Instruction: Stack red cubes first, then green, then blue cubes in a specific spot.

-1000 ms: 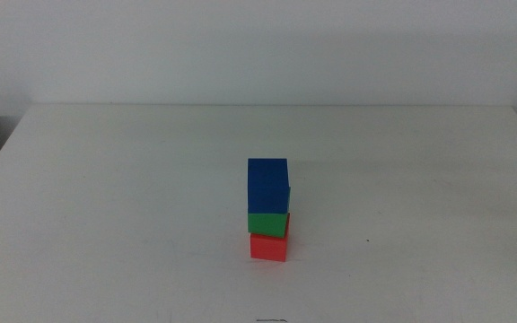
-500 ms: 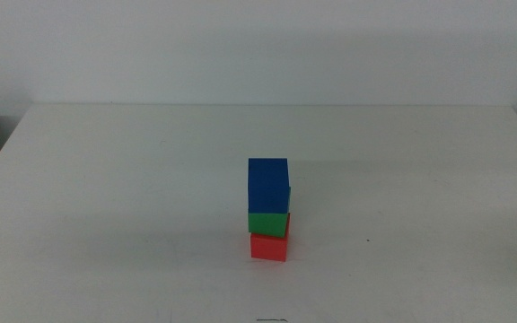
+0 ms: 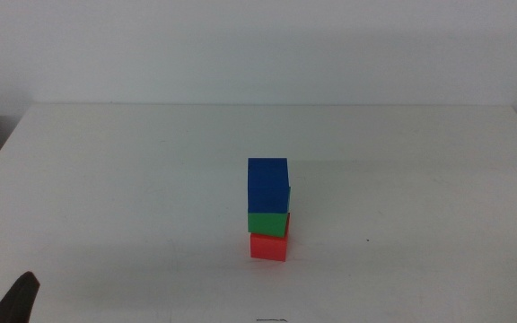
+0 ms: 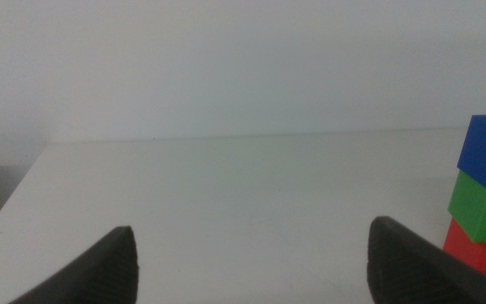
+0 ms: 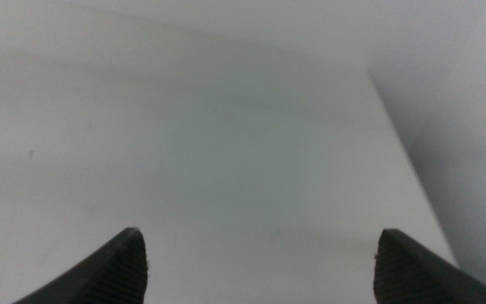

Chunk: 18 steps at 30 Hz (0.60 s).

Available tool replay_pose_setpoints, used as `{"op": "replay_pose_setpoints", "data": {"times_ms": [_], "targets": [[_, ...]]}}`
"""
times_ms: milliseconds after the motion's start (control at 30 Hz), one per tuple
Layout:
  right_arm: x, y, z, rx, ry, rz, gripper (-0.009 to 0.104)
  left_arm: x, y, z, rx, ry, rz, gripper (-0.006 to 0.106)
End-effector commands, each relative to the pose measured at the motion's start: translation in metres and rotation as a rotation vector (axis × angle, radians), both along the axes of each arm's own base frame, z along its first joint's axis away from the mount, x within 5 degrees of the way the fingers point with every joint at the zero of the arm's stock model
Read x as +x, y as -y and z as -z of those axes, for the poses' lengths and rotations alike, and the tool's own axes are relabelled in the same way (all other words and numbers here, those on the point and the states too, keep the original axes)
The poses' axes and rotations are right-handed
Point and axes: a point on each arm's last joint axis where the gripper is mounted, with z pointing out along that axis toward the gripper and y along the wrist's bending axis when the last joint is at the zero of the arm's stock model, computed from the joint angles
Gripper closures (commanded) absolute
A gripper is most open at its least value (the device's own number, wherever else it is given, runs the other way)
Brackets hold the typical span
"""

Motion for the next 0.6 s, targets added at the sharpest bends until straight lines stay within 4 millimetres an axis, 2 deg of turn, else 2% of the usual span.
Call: {"op": "replay_pose_setpoints", "data": {"times_ms": [0, 167, 367, 567], "targets": [[0.0, 0.0, -0.019, -0.017, 0.177, -0.002, 0.01, -0.001, 0.0, -0.009, -0.038, 0.122, 0.007, 0.008], [0.001, -0.001, -0.03, -0.016, 0.301, -0.009, 0.01, 0.0, 0.0, -0.006, -0.034, 0.098, 0.006, 0.008], [0.001, -0.001, -0.031, 0.037, 0.304, -0.007, 0.01, 0.0, 0.0, -0.006, 0.004, 0.102, -0.002, 0.008], [0.001, -0.001, -0.03, 0.043, 0.301, -0.006, 0.01, 0.0, -0.005, -0.006, -0.005, 0.097, -0.086, 0.008]]}}
